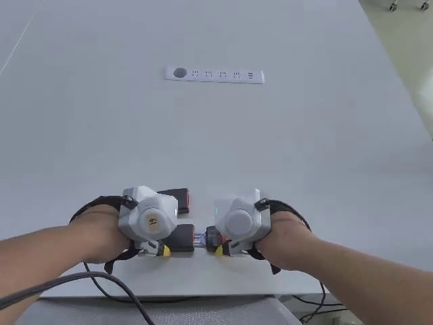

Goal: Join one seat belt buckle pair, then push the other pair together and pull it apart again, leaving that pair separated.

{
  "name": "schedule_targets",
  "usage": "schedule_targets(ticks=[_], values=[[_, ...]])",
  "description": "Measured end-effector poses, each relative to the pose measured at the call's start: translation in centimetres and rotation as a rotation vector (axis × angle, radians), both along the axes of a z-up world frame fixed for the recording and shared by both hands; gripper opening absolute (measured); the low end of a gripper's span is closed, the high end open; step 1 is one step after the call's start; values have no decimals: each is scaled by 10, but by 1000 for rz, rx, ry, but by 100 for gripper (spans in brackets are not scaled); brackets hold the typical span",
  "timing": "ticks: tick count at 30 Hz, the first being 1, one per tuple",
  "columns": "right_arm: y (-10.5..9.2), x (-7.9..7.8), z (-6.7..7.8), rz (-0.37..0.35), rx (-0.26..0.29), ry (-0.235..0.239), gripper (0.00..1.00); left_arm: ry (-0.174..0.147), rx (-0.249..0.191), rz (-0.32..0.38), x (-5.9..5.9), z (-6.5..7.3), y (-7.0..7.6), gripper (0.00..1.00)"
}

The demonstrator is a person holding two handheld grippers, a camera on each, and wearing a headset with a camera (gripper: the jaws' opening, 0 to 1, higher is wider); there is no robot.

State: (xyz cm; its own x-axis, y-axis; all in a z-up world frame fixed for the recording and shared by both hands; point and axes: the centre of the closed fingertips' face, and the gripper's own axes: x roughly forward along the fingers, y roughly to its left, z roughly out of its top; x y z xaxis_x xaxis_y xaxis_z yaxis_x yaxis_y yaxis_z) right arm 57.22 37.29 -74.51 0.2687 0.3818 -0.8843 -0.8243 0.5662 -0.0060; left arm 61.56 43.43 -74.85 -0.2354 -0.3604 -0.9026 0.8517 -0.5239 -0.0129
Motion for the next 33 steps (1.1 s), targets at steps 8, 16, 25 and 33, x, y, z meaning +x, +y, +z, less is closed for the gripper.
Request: schedule_targets(ticks=[8,16,25,33], values=[[2,2,0,-7,4,7,30,5,-12,-2,0,0,1,32],[4,4,0,25,-36,5,30,11,-23,0,0,1,1,32],[6,5,1,0,-14,10,30,15,-20,5,0,1,1,32],[15,10,2,-22,4,-10,29,10,-9,6,-1,1,0,32]])
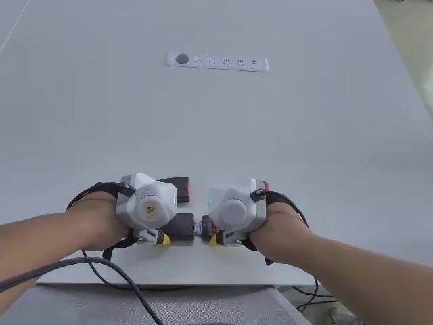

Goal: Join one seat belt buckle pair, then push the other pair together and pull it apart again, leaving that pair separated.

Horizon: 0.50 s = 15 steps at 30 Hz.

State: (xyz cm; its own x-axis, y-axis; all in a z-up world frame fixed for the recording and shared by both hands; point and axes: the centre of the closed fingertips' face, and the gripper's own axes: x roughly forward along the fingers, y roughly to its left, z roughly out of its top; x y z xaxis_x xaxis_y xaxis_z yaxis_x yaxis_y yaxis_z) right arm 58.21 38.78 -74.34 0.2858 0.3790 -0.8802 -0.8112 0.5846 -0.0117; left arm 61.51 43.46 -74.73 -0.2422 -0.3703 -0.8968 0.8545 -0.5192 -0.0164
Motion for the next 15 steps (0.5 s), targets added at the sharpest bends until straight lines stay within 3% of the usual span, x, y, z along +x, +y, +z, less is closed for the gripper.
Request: schedule_targets(ticks=[15], values=[[4,1,-3,18,-10,15,29,5,-9,-9,0,-1,1,31]])
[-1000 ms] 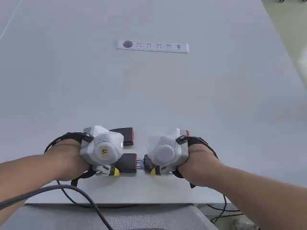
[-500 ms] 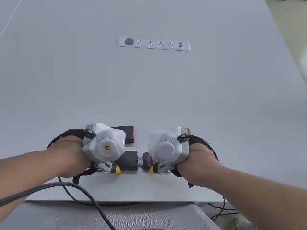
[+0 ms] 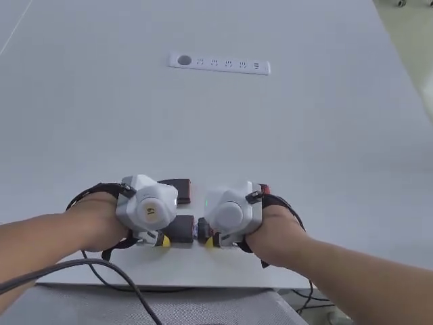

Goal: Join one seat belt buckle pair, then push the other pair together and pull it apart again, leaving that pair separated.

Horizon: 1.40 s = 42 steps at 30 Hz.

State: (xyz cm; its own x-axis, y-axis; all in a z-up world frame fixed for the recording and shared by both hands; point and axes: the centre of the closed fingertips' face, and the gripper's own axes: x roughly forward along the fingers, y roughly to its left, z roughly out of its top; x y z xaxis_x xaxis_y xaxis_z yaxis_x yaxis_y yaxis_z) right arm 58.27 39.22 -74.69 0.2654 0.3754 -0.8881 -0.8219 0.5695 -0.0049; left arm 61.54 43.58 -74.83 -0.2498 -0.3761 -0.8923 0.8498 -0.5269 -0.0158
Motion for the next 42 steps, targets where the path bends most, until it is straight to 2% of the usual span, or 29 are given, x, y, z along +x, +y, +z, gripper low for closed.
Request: schedule_targets(ticks=[16,23,27,33,42], values=[[-1,2,1,-5,-9,5,30,-1,1,2,0,-1,-2,32],[-1,2,2,-5,-7,3,30,7,-4,10,1,-1,-2,32],[-3,1,1,24,-23,-2,30,19,-14,8,1,0,-1,31],[-5,0,1,15,-16,1,30,12,-11,5,0,1,0,31],[-5,-1,2,4,-8,-12,29,21,-19,14,1,2,0,31]])
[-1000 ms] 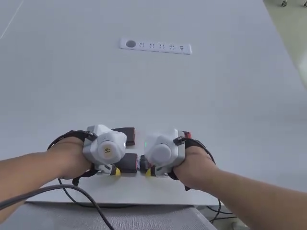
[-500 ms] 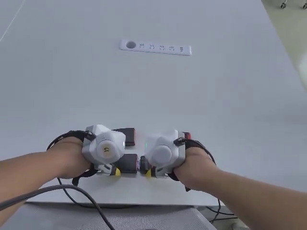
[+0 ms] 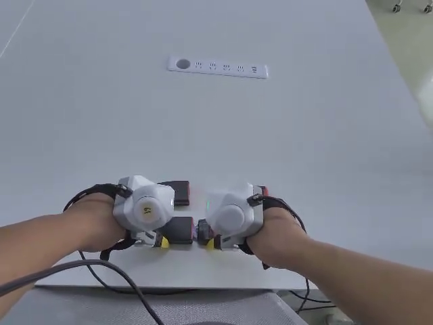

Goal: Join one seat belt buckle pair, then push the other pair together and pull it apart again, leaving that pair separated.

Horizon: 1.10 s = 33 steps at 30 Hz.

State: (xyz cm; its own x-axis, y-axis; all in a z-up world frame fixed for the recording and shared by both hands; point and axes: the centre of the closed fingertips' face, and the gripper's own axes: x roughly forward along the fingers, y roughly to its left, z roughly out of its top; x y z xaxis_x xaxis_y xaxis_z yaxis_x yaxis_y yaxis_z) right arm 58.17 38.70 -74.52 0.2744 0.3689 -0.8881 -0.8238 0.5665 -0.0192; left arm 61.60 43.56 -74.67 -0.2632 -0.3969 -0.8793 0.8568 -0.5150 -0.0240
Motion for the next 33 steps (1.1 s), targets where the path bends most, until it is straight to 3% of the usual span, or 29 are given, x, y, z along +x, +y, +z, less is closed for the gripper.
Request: schedule_targets(ticks=[33], values=[[0,1,1,-33,49,-7,32,16,-17,41,1,0,1,32]])
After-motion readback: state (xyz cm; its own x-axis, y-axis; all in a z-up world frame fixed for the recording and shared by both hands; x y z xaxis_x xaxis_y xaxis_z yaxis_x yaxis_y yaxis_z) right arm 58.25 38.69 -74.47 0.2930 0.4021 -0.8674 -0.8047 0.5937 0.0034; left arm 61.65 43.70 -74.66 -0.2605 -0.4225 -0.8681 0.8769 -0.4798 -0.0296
